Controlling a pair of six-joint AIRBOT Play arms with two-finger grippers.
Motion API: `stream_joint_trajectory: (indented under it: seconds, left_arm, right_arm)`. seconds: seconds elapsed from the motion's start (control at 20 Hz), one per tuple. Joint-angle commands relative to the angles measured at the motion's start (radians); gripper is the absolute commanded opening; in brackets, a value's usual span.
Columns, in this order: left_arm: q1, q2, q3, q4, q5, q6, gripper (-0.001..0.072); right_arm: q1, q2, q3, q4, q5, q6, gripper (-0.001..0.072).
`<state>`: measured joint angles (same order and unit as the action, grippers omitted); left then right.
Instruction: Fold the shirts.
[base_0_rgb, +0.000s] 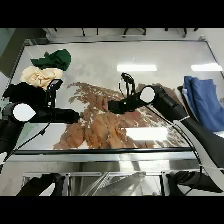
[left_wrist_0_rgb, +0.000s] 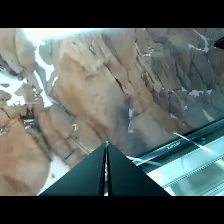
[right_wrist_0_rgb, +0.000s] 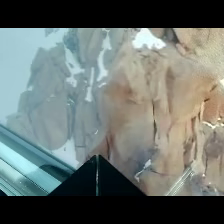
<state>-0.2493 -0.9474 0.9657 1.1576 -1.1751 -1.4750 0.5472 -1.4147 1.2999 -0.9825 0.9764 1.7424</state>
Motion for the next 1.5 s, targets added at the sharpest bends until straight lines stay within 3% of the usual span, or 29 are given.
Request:
stream_joint_trajectory:
  seconds: [0.0, 0.35, 0.45, 0.55, 0.7, 0.8, 0.9, 0.95, 1.0, 1.1, 1.25, 1.45]
  left_arm:
    - [0.0, 0.001, 0.001, 0.0, 0.0, 0.0, 0.0016]
    - [-0.001, 0.001, 0.001, -0.006, 0.007, 0.0, 0.0016]
    - [-0.002, 0.0, 0.001, 0.002, 0.072, 0.002, 0.0016]
    - [0.02, 0.001, 0.006, 0.089, 0.059, 0.047, 0.0016]
    - [0.12, 0.001, 0.037, 0.388, -0.016, 0.048, 0.0016]
    - [0.246, 0.001, 0.042, 0.479, 0.022, 0.024, 0.0016]
    - [0.406, -0.01, 0.043, 0.471, 0.086, -0.116, 0.0027]
    - [0.496, -0.022, 0.045, 0.469, 0.113, -0.205, 0.0409]
    - [0.584, -0.04, 0.045, 0.444, 0.119, -0.242, 0.0702]
    - [0.78, -0.112, 0.045, 0.297, 0.114, -0.173, 0.0703]
    - [1.009, -0.239, 0.045, 0.096, 0.259, -0.074, 0.0702]
    - [1.108, -0.413, 0.071, 0.045, 0.437, 0.111, 0.0703]
  right_arm:
    - [0.001, 0.0, 0.0, 0.0, 0.0, 0.0, 0.0028]
    - [0.001, 0.0, 0.0, 0.0, 0.0, 0.0, 0.0028]
    - [0.001, 0.0, 0.0, 0.0, 0.0, 0.0, 0.0028]
    - [0.001, -0.001, 0.0, 0.0, 0.0, 0.0, 0.0028]
    - [0.001, -0.001, 0.0, 0.0, 0.0, 0.0, 0.0028]
    - [0.002, -0.001, 0.0, 0.0, 0.0, 0.0, 0.0028]
    - [0.002, -0.001, 0.0, 0.0, 0.0, 0.0, 0.0029]
    - [0.002, 0.0, 0.0, 0.0, 0.0, 0.0, 0.0028]
    - [0.002, -0.001, 0.0, 0.0, 0.0, 0.0, 0.0028]
    - [0.002, -0.001, 0.0, 0.0, 0.0, 0.0, 0.0028]
    - [0.002, -0.001, 0.0, 0.0, 0.0, 0.0, 0.0028]
    - [0.002, -0.001, 0.0, 0.0, 0.0, 0.0, 0.0028]
